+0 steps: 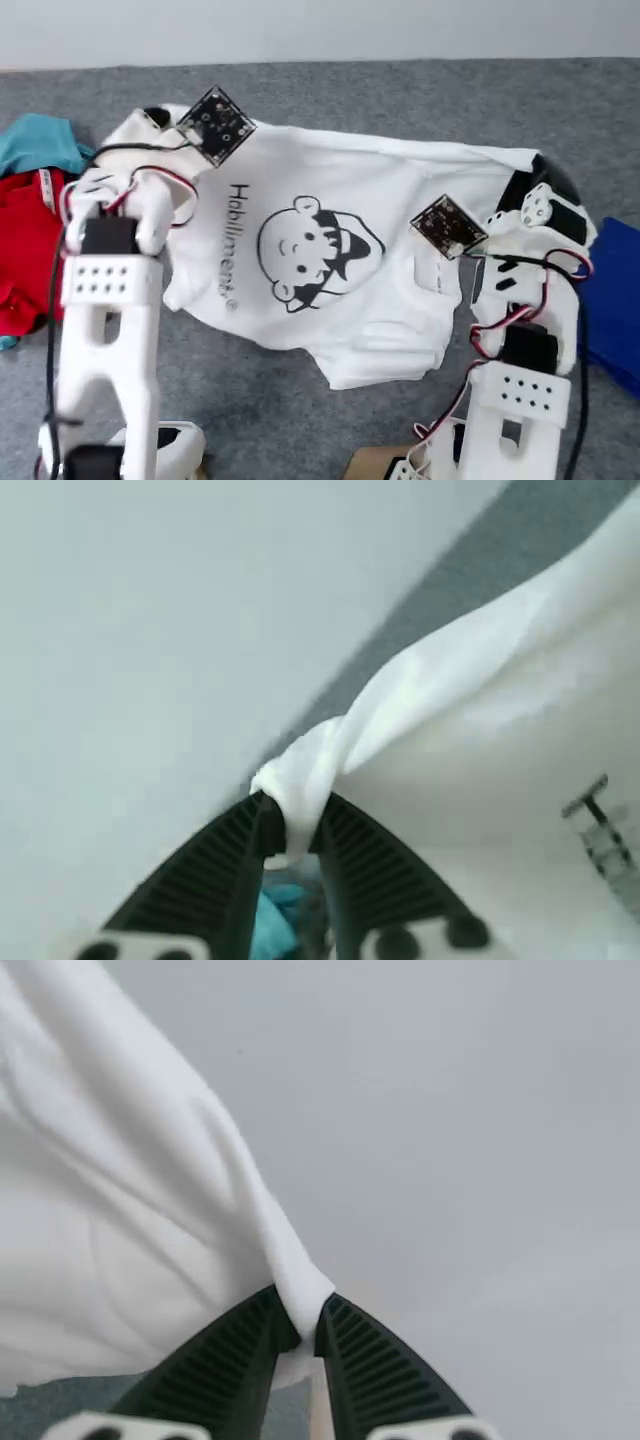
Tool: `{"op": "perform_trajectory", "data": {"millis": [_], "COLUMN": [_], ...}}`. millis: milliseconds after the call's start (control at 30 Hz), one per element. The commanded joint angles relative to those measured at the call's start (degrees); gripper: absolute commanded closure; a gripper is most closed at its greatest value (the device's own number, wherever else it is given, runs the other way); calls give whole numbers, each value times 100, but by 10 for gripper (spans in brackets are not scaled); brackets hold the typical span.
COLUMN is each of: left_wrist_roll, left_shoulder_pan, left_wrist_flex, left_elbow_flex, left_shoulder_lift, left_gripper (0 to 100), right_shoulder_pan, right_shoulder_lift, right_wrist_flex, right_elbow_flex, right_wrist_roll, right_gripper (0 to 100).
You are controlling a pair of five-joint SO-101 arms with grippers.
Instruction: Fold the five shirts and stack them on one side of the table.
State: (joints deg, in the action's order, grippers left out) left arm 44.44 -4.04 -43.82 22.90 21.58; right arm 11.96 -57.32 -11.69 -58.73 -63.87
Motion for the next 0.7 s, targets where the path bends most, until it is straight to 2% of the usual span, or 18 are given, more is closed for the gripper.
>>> {"op": "perform_trajectory", "data": {"millis": [0,233,400,667], "left_wrist_roll": [-9,-18,-26,-237], "left_shoulder_pan": [-149,-220,-229,-325], "left_wrist_flex": [-70,-79,-62,-88], "left_elbow_flex": [-268,-400,-435,-778], "left_shoulder_lift": [-607,-1055,-1046,-1046], "left_gripper": [995,991,914,909], "right_shoulder_pan": [84,101,84,84], "right_shoulder_lift": [119,163,163,374], "right_wrist_flex": [145,119,101,119], "right_elbow_flex": [387,378,352,352], "right_wrist_roll": [-70,-70,-70,-79], "right_gripper": [988,988,988,988]}}
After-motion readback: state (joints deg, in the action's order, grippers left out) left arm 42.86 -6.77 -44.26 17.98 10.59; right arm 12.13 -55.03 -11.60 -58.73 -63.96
